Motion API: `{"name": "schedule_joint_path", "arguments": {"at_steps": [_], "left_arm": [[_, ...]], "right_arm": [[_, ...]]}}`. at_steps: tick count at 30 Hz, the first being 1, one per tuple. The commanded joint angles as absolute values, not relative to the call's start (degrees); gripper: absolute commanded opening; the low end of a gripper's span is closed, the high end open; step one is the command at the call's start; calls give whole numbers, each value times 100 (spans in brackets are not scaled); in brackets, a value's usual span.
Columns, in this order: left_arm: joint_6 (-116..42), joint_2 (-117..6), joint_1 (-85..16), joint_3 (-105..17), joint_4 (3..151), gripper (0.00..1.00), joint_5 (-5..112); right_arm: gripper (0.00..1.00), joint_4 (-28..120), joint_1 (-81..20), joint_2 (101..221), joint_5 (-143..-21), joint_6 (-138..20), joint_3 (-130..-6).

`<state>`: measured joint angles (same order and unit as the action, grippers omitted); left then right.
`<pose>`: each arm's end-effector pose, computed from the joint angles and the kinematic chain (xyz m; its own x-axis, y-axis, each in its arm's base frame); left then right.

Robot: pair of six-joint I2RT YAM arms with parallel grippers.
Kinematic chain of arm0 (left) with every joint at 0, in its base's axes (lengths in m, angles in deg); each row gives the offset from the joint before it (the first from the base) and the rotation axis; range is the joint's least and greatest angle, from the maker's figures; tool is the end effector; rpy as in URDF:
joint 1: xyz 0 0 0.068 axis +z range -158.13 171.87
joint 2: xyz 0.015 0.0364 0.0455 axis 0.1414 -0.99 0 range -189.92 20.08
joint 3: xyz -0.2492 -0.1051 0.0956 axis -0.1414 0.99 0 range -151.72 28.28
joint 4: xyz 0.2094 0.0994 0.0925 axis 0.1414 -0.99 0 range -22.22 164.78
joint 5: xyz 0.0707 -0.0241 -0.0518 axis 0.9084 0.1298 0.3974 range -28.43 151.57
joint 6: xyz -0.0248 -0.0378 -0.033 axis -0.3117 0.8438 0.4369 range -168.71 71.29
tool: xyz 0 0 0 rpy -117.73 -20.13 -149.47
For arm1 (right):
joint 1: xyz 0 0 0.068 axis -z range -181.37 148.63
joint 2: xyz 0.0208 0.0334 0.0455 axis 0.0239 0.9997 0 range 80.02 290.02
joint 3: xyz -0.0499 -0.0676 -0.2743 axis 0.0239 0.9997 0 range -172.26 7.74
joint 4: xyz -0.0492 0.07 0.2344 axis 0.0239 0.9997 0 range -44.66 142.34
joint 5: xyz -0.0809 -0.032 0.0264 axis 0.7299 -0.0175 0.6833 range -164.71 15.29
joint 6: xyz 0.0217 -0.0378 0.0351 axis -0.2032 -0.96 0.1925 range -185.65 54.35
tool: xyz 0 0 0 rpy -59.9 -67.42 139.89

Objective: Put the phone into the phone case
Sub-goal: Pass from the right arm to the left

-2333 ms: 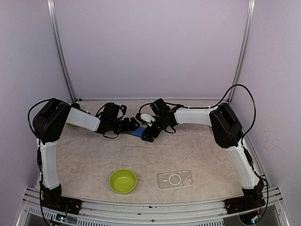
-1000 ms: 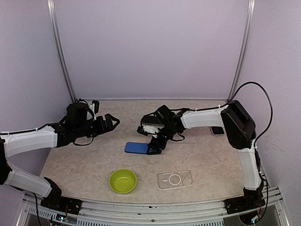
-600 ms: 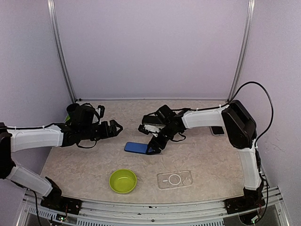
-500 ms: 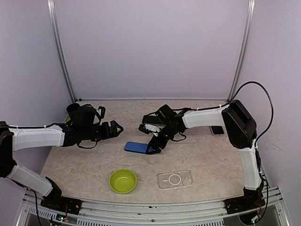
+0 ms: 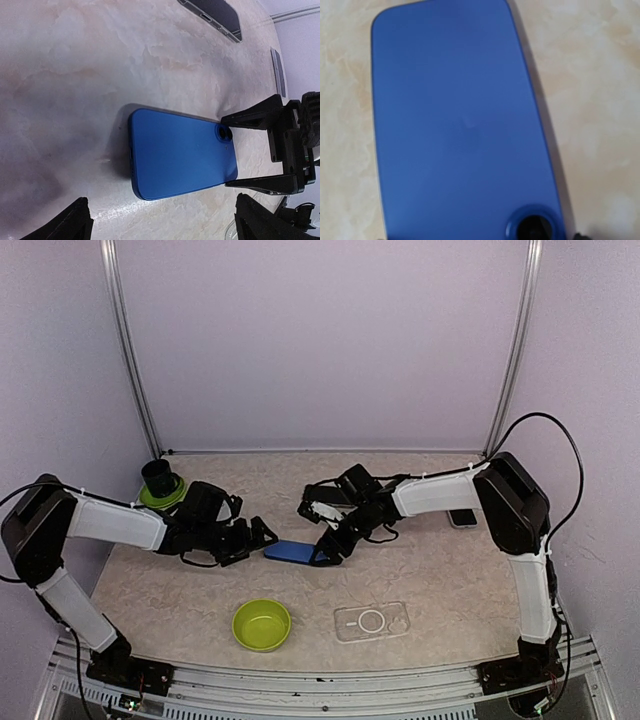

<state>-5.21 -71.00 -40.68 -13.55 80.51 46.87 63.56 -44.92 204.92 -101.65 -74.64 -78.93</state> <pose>0.2502 -0.1712 0.1784 -0.8861 -0.2244 -0.4056 0.0903 0.7746 -0.6259 0.3205 0.3288 0.1549 -0.4723 -0.6412 -0.6048 -0.8803 0.3781 0.2866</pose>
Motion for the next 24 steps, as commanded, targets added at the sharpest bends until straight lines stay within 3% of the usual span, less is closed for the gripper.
{"name": "schedule_joint_path", "arguments": {"at_steps": [1, 14, 24], "left_arm": [[-143, -7273, -4109, -1500, 8339, 97, 4202], [445, -8048, -4066, -1468, 9109, 95, 3491], [861, -8504, -4014, -1430, 9870, 81, 3141]], "right_arm": [[56, 6207, -4439, 20347, -10287, -7326, -7816], [56, 6091, -4439, 20248, -10358, -7329, -7601], [56, 5962, -4443, 20165, -10486, -7352, -7348]]}}
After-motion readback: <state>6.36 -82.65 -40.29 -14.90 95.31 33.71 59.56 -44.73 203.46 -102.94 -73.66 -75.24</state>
